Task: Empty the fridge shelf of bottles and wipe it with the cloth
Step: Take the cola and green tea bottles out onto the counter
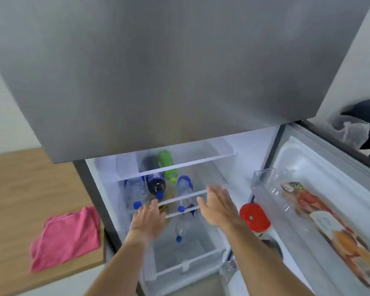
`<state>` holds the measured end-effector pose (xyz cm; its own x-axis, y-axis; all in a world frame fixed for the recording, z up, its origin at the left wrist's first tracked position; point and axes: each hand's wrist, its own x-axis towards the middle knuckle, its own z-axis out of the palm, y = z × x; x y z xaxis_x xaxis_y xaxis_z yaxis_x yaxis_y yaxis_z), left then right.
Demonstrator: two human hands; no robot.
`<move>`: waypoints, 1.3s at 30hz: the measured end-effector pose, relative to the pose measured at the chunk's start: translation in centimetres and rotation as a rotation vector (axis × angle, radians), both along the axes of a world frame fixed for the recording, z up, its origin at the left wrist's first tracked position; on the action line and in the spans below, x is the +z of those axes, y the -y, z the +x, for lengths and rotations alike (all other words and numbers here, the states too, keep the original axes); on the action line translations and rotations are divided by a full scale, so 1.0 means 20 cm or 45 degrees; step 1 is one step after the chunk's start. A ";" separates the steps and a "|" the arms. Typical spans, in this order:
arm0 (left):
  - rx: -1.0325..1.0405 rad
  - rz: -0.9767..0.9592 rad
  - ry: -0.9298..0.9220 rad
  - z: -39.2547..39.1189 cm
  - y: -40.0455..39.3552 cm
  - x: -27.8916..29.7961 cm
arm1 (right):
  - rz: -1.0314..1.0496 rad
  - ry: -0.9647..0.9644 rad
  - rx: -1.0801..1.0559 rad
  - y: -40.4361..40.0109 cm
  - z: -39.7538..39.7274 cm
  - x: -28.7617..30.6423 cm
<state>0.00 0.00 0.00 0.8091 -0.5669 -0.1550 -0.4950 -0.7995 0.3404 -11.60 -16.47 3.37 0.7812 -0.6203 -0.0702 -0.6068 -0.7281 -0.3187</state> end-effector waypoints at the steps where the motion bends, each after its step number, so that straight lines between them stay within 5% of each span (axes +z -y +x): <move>1: -0.022 -0.018 0.031 0.07 0.02 -0.07 | 0.019 0.007 -0.017 0.00 0.09 -0.09; 8: -0.162 -0.003 0.457 0.47 0.26 -0.54 | 0.173 0.228 -0.123 0.09 0.81 -0.65; 16: -0.161 -0.055 0.759 0.58 0.35 -0.83 | -0.082 0.278 -0.250 0.23 1.18 -0.97; 26: -0.400 -0.233 0.976 0.46 0.21 -0.72 | -0.561 0.489 -0.162 0.05 0.77 -0.89; 34: -0.547 -0.680 0.863 0.25 -0.01 -0.35 | -0.763 0.575 -0.014 -0.17 0.39 -0.59; 39: -0.259 -1.087 0.578 0.09 -0.12 -0.10 | -0.841 0.633 0.040 -0.29 0.21 -0.39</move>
<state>1.74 2.46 -1.93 0.5652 -0.4789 0.6717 -0.8221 -0.2587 0.5072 -7.48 -10.76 -4.44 0.6425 -0.3900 0.6596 -0.4841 -0.8738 -0.0451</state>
